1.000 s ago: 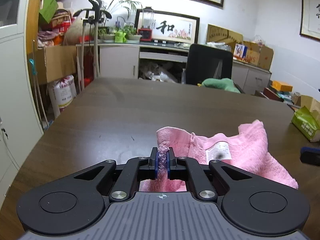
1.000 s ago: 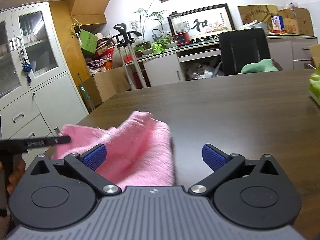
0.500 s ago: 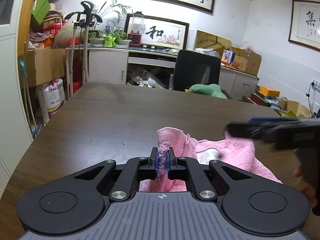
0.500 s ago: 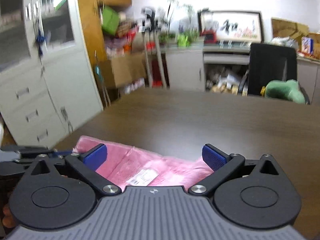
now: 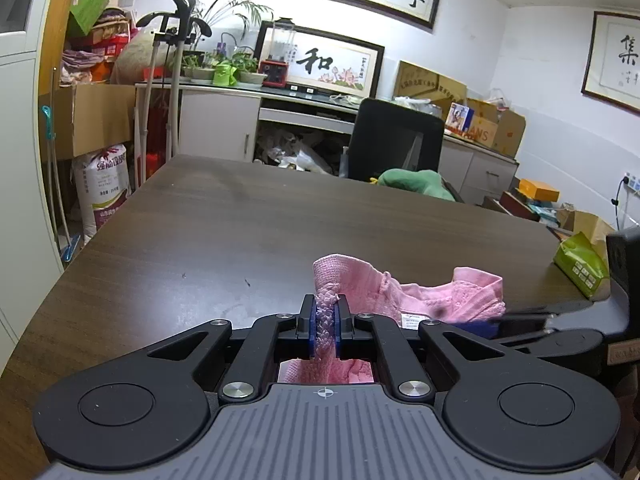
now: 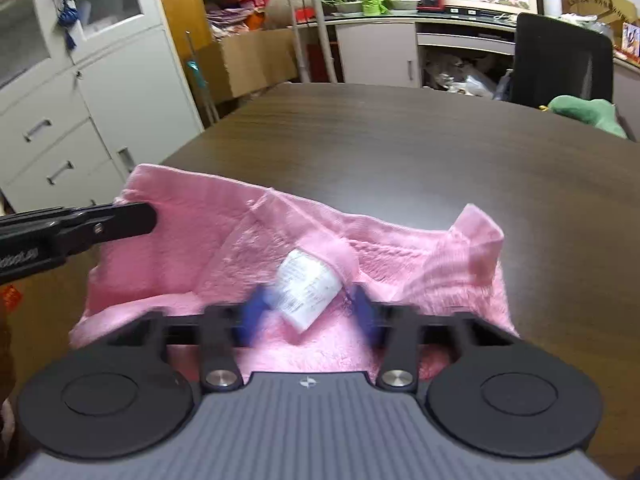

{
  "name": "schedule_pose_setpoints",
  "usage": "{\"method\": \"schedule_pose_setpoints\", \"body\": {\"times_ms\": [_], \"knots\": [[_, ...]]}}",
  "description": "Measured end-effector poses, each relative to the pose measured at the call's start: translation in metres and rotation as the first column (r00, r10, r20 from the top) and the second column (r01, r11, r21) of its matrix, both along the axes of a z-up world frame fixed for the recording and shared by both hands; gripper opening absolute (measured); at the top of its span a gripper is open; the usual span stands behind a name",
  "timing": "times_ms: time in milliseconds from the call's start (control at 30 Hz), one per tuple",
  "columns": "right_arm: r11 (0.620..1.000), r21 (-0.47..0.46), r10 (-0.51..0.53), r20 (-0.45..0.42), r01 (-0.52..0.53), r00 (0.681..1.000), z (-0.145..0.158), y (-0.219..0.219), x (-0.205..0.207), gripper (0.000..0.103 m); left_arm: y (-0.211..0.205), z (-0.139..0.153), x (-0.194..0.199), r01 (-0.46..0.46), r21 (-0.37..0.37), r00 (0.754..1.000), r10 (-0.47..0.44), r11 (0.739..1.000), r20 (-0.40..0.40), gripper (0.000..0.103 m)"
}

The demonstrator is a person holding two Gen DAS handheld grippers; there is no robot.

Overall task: Fold towel
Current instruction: 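Close the right gripper on the tagged towel corner while the left gripper holds its edge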

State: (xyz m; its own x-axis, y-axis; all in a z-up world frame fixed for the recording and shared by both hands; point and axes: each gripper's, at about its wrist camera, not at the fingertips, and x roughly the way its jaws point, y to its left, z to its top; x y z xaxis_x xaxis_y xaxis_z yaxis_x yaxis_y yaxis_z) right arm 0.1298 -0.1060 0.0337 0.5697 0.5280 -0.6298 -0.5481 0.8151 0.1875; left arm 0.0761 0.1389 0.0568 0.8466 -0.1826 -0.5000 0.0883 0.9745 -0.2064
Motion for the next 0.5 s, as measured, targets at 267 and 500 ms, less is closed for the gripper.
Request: {"method": "schedule_pose_setpoints", "body": {"times_ms": [267,500], "knots": [[0.996,0.088,-0.009,0.133,-0.003,0.991,0.019,-0.034,-0.05,0.012,0.011,-0.011,0.013,-0.077,0.013,0.995,0.078,0.997,-0.055,0.012],[0.978,0.209,-0.041,0.271,-0.017,0.962,0.037,-0.089,-0.107,0.012,0.017,-0.02,0.018,-0.101,0.028,0.99,0.103,0.994,-0.099,0.013]]}}
